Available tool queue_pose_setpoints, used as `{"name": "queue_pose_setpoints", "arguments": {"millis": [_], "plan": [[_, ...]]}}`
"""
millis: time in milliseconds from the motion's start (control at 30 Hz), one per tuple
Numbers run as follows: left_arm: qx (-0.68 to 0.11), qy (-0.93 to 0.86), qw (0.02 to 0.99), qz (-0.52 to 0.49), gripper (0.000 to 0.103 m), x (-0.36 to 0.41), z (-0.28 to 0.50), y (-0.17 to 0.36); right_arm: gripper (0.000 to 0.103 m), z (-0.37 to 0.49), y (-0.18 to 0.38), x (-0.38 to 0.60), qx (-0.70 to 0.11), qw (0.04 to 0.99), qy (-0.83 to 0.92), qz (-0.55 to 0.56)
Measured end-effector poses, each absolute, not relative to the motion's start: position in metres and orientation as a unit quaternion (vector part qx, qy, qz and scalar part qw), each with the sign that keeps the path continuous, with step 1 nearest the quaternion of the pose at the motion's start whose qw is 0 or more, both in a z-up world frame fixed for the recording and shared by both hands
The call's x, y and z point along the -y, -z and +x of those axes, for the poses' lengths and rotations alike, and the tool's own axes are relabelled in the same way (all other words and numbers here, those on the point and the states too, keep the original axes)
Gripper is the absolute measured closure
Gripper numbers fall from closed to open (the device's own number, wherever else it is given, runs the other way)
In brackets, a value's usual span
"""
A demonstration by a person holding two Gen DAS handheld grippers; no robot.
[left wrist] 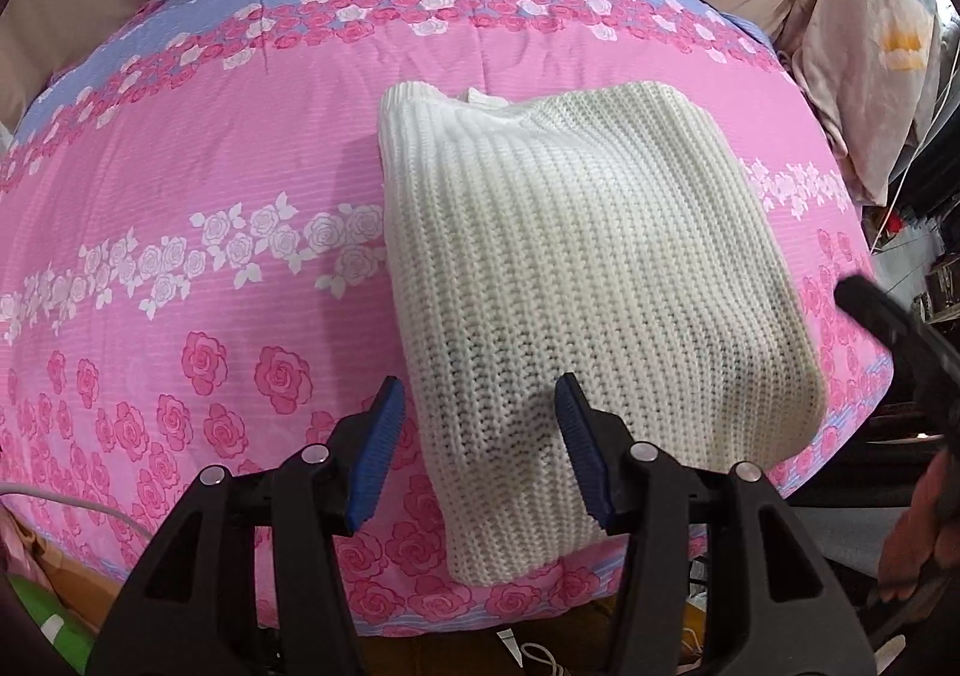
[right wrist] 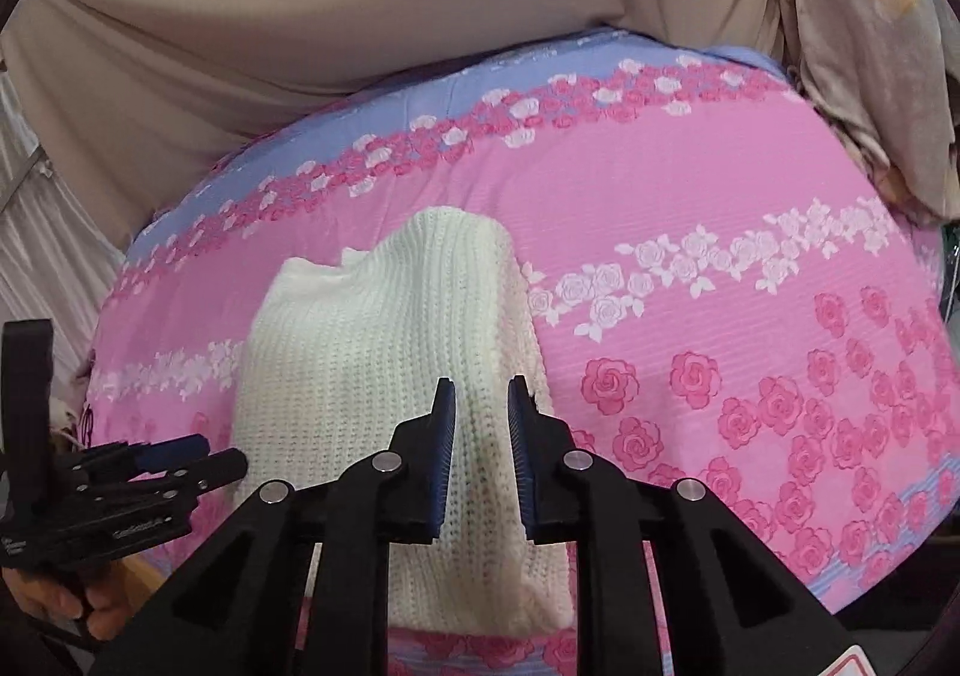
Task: Fold small clothes
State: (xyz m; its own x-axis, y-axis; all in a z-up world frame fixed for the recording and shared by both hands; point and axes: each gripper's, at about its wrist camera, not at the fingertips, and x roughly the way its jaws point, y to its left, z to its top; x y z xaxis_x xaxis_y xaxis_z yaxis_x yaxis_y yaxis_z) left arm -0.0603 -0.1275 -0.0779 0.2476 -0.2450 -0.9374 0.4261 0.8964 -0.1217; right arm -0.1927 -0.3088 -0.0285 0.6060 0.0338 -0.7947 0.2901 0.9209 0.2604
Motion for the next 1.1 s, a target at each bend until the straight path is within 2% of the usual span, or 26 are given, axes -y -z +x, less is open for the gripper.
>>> {"name": "queue_pose_setpoints", "arguments": {"millis": [133, 233, 400, 500, 567, 700, 833, 900, 933, 1000, 1100], "plan": [[-0.575, 0.212, 0.786, 0.083, 0.053, 0.132, -0.061, 0.08, 0.086, -0.199, 0.067, 0.293, -0.494, 0.852, 0.048, 0.166], [-0.573, 0.217, 0.785, 0.092, 0.053, 0.138, -0.064, 0.079, 0.094, -0.195, 0.101, 0.291, -0.533, 0.829, 0.053, 0.162], [-0.574, 0.241, 0.777, 0.096, 0.05, 0.151, -0.073, 0.08, 0.089, -0.204, 0.066, 0.298, -0.502, 0.846, 0.057, 0.172], [-0.577, 0.247, 0.773, 0.098, 0.047, 0.156, -0.077, 0.083, 0.086, -0.201, 0.101, 0.301, -0.547, 0.822, 0.059, 0.15], [-0.573, 0.244, 0.776, 0.098, 0.04, 0.156, -0.078, 0.081, 0.086, -0.201, 0.101, 0.302, -0.545, 0.823, 0.065, 0.146], [-0.577, 0.233, 0.778, 0.088, 0.04, 0.152, -0.076, 0.083, 0.085, -0.205, 0.067, 0.307, -0.505, 0.844, 0.062, 0.17], [-0.579, 0.226, 0.779, 0.085, 0.04, 0.15, -0.076, 0.084, 0.082, -0.19, 0.069, 0.317, -0.493, 0.846, 0.066, 0.192], [-0.577, 0.224, 0.781, 0.088, 0.04, 0.151, -0.077, 0.085, 0.077, -0.177, 0.077, 0.32, -0.494, 0.844, 0.058, 0.203], [-0.576, 0.223, 0.782, 0.089, 0.04, 0.15, -0.077, 0.086, 0.066, -0.169, 0.085, 0.319, -0.5, 0.84, 0.054, 0.204], [-0.575, 0.219, 0.783, 0.087, 0.04, 0.148, -0.077, 0.083, 0.084, -0.159, 0.09, 0.316, -0.504, 0.84, 0.061, 0.192], [-0.565, 0.217, 0.793, 0.074, 0.04, 0.138, -0.076, 0.075, 0.091, -0.167, 0.056, 0.315, -0.452, 0.871, 0.062, 0.181]]}}
